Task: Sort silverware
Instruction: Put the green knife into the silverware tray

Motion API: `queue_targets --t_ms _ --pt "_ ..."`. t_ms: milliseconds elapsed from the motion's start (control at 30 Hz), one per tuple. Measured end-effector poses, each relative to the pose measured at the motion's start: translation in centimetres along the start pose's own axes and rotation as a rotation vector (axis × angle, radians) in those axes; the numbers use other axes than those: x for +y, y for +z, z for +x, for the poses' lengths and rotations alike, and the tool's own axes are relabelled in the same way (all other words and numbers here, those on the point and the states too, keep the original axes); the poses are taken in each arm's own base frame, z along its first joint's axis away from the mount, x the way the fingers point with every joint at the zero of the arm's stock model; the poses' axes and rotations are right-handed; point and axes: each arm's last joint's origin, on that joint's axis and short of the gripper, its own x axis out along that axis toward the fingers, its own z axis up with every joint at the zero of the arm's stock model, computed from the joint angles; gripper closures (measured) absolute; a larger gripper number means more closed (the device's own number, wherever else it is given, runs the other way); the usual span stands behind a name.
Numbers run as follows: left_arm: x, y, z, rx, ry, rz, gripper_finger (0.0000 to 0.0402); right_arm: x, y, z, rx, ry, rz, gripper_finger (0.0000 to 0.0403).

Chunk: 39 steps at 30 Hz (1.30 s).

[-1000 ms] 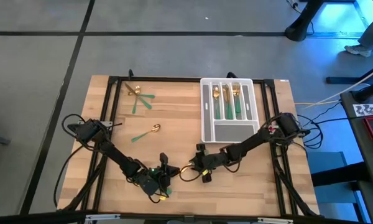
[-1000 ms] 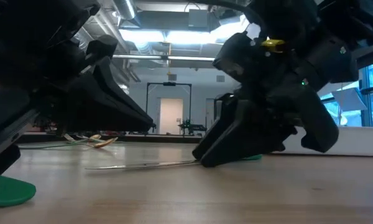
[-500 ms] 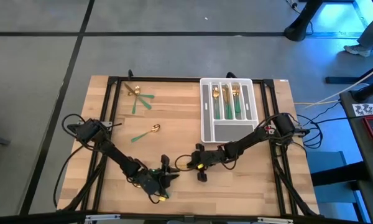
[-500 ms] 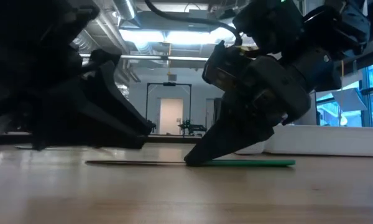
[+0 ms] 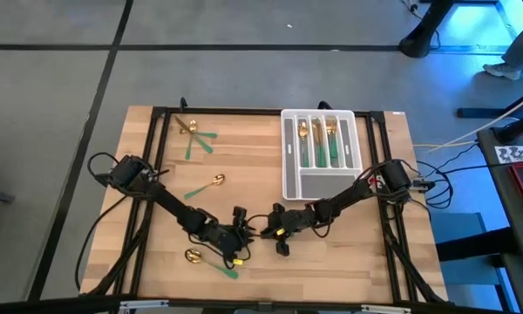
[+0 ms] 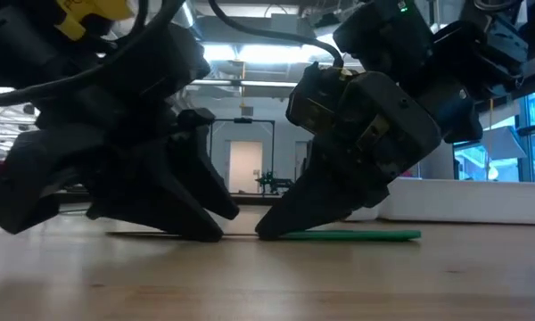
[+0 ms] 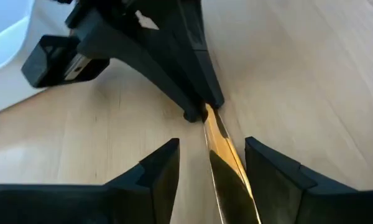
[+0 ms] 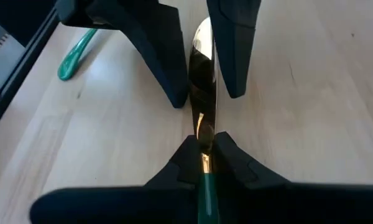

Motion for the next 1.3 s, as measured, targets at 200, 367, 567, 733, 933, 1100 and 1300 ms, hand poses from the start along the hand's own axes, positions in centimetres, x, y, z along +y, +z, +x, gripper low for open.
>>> queue_targets --t_ms 200,367,567,733,933,1100,1300 --pt "0.6 -0.1 0.3 0.019 -0.026 0.037 0.0263 -0.3 0.1 0.0 0.008 0.031 0.045 0.0388" --pt "0.5 -0.1 0.3 0.01 -0.026 0.049 0.0273 -0.5 0.3 0.0 0.015 0.047 0.067 0.0402" --pt "0.1 -0.1 0.1 0.002 -0.02 0.036 0.0274 -0.7 0.5 0.0 -0.011 0.009 0.069 0.0403" --pt "-0.2 0.3 -0.5 -0.028 -0.029 -0.006 0.0274 0.2 1.8 -0.8 -0.083 -0.087 -0.001 0.0402" --pt "-0.2 1.9 -3.2 -0.101 -0.07 -0.051 0.0274 1.7 2.9 -2.4 -0.142 -0.217 -0.075 0.0401" --pt "0.0 3.3 -5.3 -0.164 -0.083 -0.084 0.0274 3.1 2.7 -2.8 -0.164 -0.236 -0.087 0.0368" --pt "0.1 2.6 -5.6 -0.093 -0.025 -0.074 0.0274 3.3 1.3 -2.2 -0.113 -0.313 -0.157 0.0267"
